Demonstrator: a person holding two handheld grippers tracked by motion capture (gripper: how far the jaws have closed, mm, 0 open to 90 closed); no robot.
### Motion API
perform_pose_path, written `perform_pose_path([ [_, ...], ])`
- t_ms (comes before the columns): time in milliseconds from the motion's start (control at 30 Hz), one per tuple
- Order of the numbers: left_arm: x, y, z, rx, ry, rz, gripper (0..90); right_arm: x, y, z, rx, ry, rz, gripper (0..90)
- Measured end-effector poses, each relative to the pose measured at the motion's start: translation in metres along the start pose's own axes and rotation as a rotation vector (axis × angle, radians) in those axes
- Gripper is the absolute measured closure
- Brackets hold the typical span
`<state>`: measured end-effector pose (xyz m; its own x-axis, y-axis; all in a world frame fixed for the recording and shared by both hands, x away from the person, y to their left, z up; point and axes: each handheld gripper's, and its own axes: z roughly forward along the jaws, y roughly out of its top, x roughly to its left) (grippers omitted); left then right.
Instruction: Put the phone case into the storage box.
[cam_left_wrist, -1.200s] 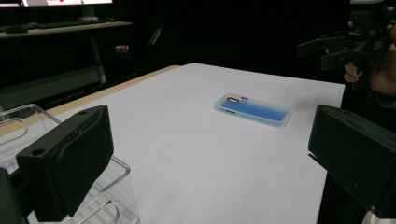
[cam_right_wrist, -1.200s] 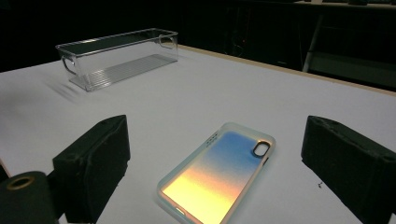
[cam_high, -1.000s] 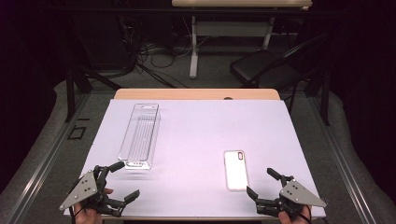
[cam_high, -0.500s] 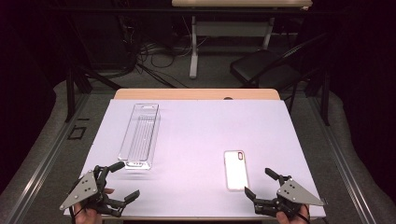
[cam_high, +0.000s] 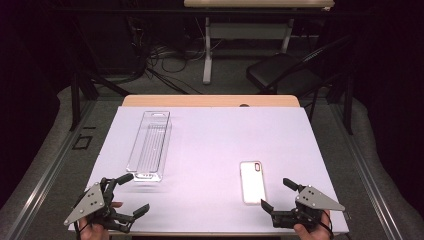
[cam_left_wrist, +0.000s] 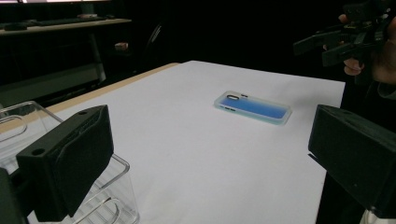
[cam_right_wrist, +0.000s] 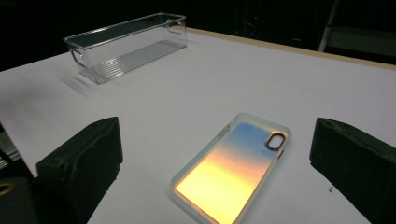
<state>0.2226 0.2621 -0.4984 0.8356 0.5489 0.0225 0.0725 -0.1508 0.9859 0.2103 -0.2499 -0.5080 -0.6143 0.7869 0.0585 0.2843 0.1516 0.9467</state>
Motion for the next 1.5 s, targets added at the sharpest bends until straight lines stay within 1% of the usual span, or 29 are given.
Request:
perform_pose_path([
  [67,0.0,0.0,0.0,0.0,-0.001,-0.002,0.3,0.001,0.001,0.002,0.023,-0.003,0.009,1.4],
  [133,0.0,0.0,0.0,0.001,-0.001,-0.002,0.3,0.0,0.003,0.004,0.03,-0.003,0.011,1.4],
  [167,0.0,0.0,0.0,0.004,0.0,0.0,0.3,0.0,0.004,0.005,0.039,-0.012,0.014,1.4],
  [200,0.0,0.0,0.0,0.002,-0.002,0.0,0.3,0.001,0.006,0.007,0.044,-0.034,0.03,1.4],
  [333,0.0,0.0,0.0,0.001,-0.002,-0.002,0.3,0.0,0.009,0.009,0.073,-0.044,0.05,2.1],
  [367,-0.001,0.0,0.0,0.003,0.0,-0.002,0.3,-0.002,0.01,0.01,0.087,-0.054,0.053,8.3],
  [400,0.0,0.0,0.0,0.005,0.001,0.001,0.3,-0.002,0.011,0.01,0.092,-0.061,0.053,11.4],
  [433,0.0,0.0,0.0,0.005,0.001,0.001,0.3,-0.003,0.011,0.009,0.09,-0.063,0.045,14.0],
  [533,0.0,0.0,0.0,0.005,0.002,0.0,0.3,-0.003,0.012,0.009,0.096,-0.066,0.042,14.2],
  [567,0.0,0.0,0.0,0.006,0.003,0.0,0.3,-0.004,0.014,0.009,0.102,-0.065,0.028,14.6],
  [633,0.0,0.0,0.0,0.006,0.003,0.0,0.3,-0.004,0.015,0.01,0.101,-0.068,0.027,14.8],
  [700,0.0,0.0,0.0,0.006,0.004,0.0,0.3,-0.004,0.017,0.011,0.113,-0.065,0.0,15.2],
  [733,0.0,0.0,0.0,0.007,0.004,0.001,0.3,-0.004,0.017,0.011,0.113,-0.065,0.0,15.2],
  [767,-0.001,0.0,0.0,0.007,0.004,0.001,0.3,-0.004,0.017,0.012,0.116,-0.062,-0.001,15.9],
  [800,-0.001,0.0,0.0,0.008,0.005,0.0,0.3,-0.004,0.018,0.013,0.125,-0.052,-0.01,18.5],
  [833,-0.001,0.0,0.0,0.008,0.005,0.0,0.3,-0.004,0.018,0.013,0.125,-0.052,-0.01,18.5],
  [867,0.0,0.0,0.0,0.008,0.005,0.001,0.3,-0.004,0.019,0.015,0.13,-0.039,-0.03,21.4],
  [967,0.0,0.0,0.0,0.008,0.006,0.0,0.3,-0.004,0.021,0.017,0.144,-0.027,-0.04,24.5],
  [1033,-0.001,0.0,0.0,0.01,0.006,0.001,0.3,-0.004,0.022,0.018,0.145,-0.025,-0.045,24.9],
  [1100,-0.001,0.0,0.0,0.012,0.007,-0.002,0.3,-0.007,0.025,0.021,0.164,-0.021,-0.038,28.1],
  [1200,-0.001,0.0,0.0,0.012,0.008,-0.002,0.3,-0.008,0.028,0.024,0.178,-0.022,-0.025,29.6],
  [1233,-0.001,0.0,0.0,0.012,0.008,-0.001,0.3,-0.01,0.03,0.027,0.211,-0.03,-0.004,30.4],
  [1300,-0.001,0.0,0.0,0.013,0.008,-0.001,0.3,-0.011,0.032,0.031,0.247,-0.045,0.025,30.5],
  [1367,-0.001,0.0,0.0,0.013,0.008,-0.001,0.3,-0.011,0.033,0.032,0.252,-0.05,0.028,31.1],
  [1400,-0.001,0.0,0.0,0.014,0.008,-0.001,0.3,-0.012,0.035,0.034,0.273,-0.058,0.036,31.3],
  [1433,-0.001,0.0,0.0,0.013,0.008,-0.001,0.3,-0.012,0.036,0.039,0.293,-0.078,0.047,31.3],
  [1500,-0.001,0.0,0.0,0.014,0.008,-0.001,0.3,-0.014,0.037,0.042,0.319,-0.094,0.049,31.3],
])
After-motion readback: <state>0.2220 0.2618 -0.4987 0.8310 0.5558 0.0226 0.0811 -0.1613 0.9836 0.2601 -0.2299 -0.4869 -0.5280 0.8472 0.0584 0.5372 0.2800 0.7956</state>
